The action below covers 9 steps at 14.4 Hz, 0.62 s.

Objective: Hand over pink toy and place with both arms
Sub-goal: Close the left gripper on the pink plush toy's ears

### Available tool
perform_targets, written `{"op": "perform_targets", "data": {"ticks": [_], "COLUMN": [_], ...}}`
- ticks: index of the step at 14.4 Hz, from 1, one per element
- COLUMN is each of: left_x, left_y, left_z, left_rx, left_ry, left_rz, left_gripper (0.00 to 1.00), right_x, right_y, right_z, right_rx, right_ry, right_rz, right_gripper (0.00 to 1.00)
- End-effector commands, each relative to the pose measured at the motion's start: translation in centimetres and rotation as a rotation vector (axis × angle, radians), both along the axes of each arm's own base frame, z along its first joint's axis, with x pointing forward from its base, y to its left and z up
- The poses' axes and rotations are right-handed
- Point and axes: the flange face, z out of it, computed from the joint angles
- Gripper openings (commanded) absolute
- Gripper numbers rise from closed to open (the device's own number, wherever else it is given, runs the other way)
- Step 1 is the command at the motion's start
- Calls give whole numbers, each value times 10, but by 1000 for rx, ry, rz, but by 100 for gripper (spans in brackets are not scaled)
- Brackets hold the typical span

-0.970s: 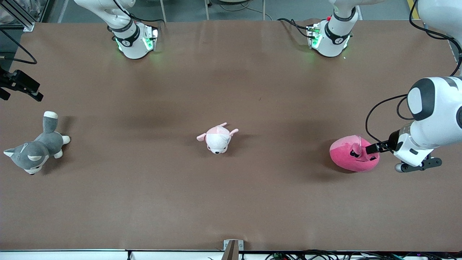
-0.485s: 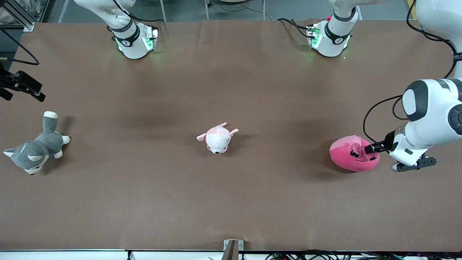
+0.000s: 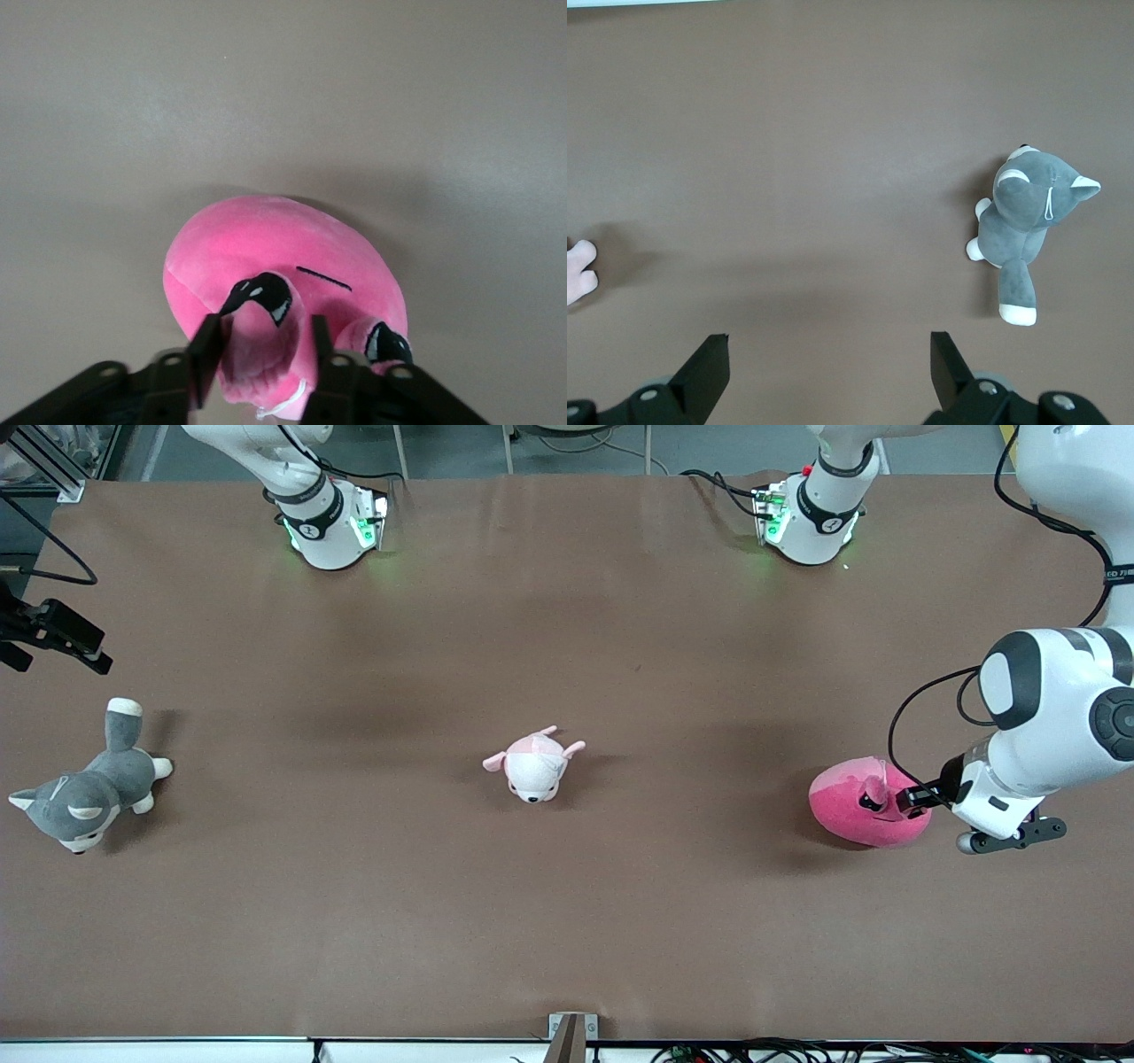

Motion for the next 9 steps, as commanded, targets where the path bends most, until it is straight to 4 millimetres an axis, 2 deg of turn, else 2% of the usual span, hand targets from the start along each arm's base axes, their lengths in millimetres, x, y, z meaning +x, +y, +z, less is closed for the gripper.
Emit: {"op": "perform_targets", "data": {"ticks": [1, 2, 3, 5, 8, 9], "left_x": [-1, -2, -2, -6, -15, -16], "left_y": [-1, -1, -2, -13, -44, -56], "left_z": [-4, -3, 1, 23, 58, 75], "left_rx": [2, 3, 2, 1, -19, -24], "left_ry": [-1, 2, -1, -9, 12, 4], "left_rz": [5, 7, 4, -14, -58, -76], "left_gripper": [26, 11, 2, 0, 0, 0], "right_x": [-3, -3, -3, -4, -5, -7], "right_y": [1, 1, 3, 5, 19, 22], "right_z": [-5, -4, -4, -5, -2, 2], "right_rx": [-18, -19, -17, -5, 24, 57], "right_ry": [9, 7, 7, 20, 29, 34], "right_rz": [2, 2, 4, -4, 13, 14], "right_gripper": [100, 100, 100, 99, 92, 90]}}
